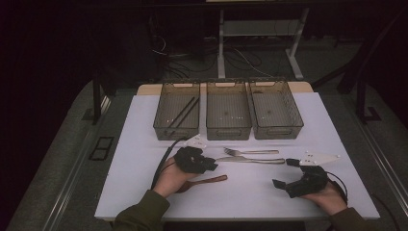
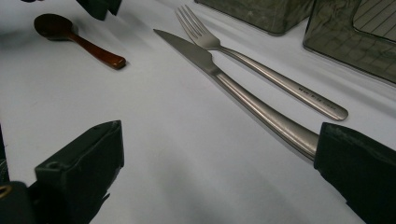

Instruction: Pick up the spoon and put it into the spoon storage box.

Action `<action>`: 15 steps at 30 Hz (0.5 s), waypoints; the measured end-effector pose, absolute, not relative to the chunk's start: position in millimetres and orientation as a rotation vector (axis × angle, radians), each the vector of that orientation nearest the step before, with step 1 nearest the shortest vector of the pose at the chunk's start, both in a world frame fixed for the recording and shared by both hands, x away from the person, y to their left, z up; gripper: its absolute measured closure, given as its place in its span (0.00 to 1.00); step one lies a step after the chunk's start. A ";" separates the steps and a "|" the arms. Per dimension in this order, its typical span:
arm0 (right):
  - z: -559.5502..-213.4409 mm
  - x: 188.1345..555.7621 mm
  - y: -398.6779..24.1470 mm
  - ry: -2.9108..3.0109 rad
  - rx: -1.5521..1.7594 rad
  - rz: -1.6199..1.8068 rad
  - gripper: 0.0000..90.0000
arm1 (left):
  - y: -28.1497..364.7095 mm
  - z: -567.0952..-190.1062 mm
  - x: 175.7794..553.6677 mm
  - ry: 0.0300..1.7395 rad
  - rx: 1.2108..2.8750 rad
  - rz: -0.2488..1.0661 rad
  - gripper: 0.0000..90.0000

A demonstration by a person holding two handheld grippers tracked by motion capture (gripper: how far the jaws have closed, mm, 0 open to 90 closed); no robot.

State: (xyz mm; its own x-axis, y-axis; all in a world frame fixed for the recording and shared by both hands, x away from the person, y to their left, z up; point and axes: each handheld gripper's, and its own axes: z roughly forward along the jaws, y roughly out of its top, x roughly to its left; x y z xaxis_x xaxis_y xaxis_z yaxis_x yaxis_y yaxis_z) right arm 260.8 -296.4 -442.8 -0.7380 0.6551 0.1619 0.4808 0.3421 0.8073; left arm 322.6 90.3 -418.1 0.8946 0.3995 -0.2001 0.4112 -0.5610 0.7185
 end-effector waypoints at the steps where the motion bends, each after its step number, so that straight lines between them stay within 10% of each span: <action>1: -442.8 260.8 -296.5 2.410 1.034 1.349 0.01 | 94.5 -416.8 321.0 0.586 2.216 -0.016 0.76; 15: -442.8 260.8 -296.1 2.411 1.032 1.348 0.01 | 147.6 -417.1 292.1 0.634 2.186 0.050 0.47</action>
